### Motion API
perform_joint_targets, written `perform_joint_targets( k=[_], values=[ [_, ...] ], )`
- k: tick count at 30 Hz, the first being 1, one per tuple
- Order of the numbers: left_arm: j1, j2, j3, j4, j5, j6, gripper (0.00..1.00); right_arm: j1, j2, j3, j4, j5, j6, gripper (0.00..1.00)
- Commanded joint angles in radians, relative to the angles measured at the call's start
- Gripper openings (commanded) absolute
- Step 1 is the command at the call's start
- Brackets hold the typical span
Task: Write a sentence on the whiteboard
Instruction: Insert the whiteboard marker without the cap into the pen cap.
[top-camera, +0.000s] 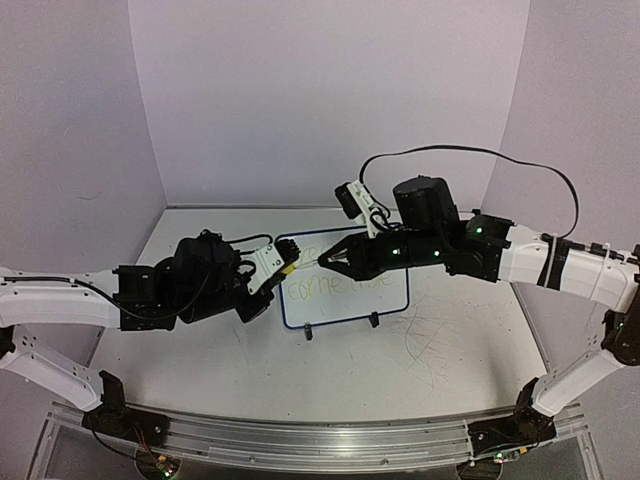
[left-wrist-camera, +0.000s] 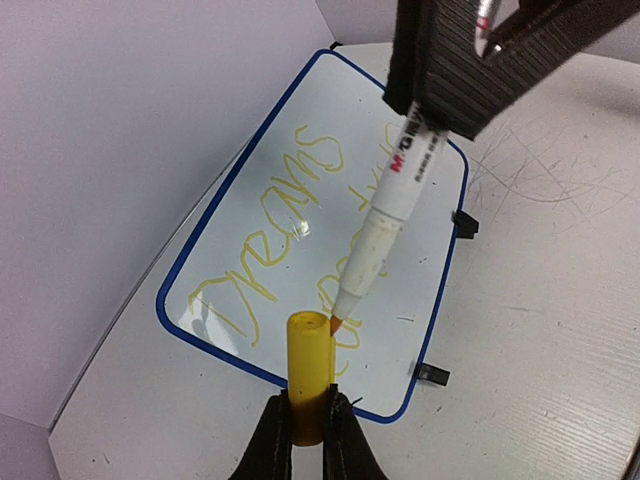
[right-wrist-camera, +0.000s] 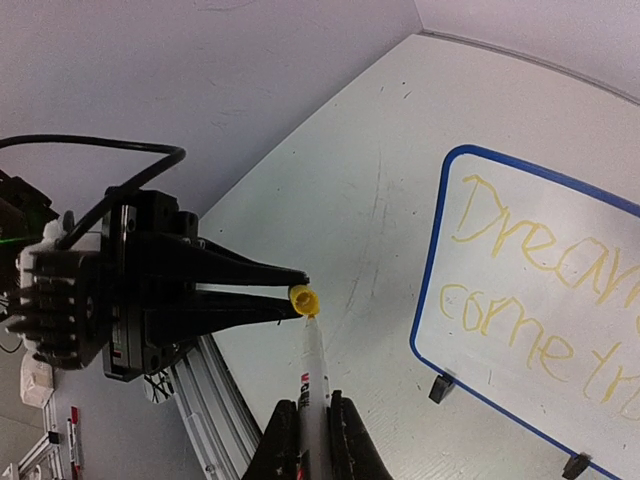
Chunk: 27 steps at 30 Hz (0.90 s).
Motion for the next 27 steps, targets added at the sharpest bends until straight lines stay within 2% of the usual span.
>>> perform_joint_targets(
  k=[1, 5, 27],
  values=[
    [-0.032, -0.018, -0.037, 0.069, -0.090, 0.098, 0.00, 0.001, -0.036, 0.055, -0.029, 0.008, -0.001, 0.00],
    [-0.048, -0.022, -0.064, 0.111, -0.129, 0.126, 0.00, 0.001, -0.058, 0.045, -0.049, 0.008, 0.000, 0.00],
    [-0.065, -0.001, -0.074, 0.125, -0.104, 0.151, 0.00, 0.000, 0.010, 0.075, -0.084, -0.037, -0.010, 0.00]
  ],
)
